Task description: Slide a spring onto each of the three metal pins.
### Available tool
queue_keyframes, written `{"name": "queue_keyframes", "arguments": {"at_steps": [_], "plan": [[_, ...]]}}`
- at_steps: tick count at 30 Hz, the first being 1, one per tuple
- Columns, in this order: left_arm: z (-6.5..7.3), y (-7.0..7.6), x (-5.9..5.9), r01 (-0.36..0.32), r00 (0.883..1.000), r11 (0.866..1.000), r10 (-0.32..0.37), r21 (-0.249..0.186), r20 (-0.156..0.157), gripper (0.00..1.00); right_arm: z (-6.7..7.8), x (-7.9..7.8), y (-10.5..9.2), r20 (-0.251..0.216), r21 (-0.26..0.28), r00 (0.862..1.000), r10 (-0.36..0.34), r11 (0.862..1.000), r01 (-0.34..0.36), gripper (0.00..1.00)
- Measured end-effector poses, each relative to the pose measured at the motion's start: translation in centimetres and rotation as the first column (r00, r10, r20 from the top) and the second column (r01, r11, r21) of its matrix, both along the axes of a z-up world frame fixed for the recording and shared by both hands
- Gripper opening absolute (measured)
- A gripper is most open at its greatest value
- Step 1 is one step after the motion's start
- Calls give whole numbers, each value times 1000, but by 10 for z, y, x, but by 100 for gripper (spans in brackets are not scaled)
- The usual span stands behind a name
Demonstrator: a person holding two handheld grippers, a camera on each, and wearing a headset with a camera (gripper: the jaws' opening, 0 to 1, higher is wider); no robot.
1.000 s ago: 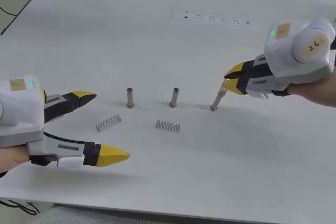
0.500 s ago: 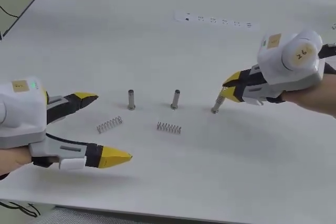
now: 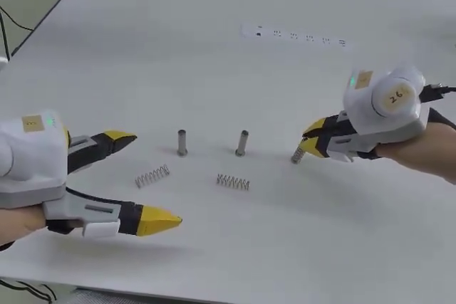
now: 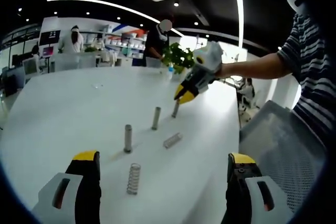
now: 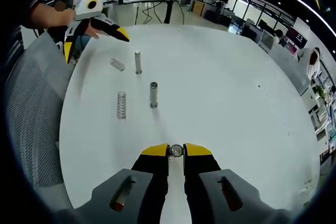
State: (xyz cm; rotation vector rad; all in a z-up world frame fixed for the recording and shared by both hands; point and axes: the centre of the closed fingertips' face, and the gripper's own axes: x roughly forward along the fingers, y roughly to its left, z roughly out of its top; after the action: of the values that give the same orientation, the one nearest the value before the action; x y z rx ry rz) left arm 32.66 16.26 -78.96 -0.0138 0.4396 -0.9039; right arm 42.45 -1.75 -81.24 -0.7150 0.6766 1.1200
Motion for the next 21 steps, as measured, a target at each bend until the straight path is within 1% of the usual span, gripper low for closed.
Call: {"name": "queue_keyframes", "arguments": {"at_steps": [5, 10, 13, 15, 17, 21], "plan": [[1, -1, 1, 0, 1000, 1000, 0, -4, -2, 98, -2, 0, 0, -9, 1, 1000, -8, 1000, 8, 8], [1, -1, 1, 1, 1000, 1000, -1, -3, -3, 98, -6, -1, 0, -8, -14, 1000, -1, 1000, 1, 8], [-1, -1, 0, 5, 1000, 1000, -5, -3, -12, 98, -6, 0, 0, -10, -7, 1000, -9, 1000, 9, 8], [-1, -1, -1, 8, 1000, 1000, -8, 2, -9, 98, -6, 1, 0, -12, -2, 1000, -10, 1000, 10, 8], [0, -1, 0, 4, 1000, 1000, -4, -5, -9, 98, -6, 1, -1, -15, -2, 1000, -11, 1000, 11, 8], [0, -1, 1, 2, 1000, 1000, -2, -5, -9, 98, -6, 1, -2, -18, 5, 1000, -17, 1000, 17, 8]]}}
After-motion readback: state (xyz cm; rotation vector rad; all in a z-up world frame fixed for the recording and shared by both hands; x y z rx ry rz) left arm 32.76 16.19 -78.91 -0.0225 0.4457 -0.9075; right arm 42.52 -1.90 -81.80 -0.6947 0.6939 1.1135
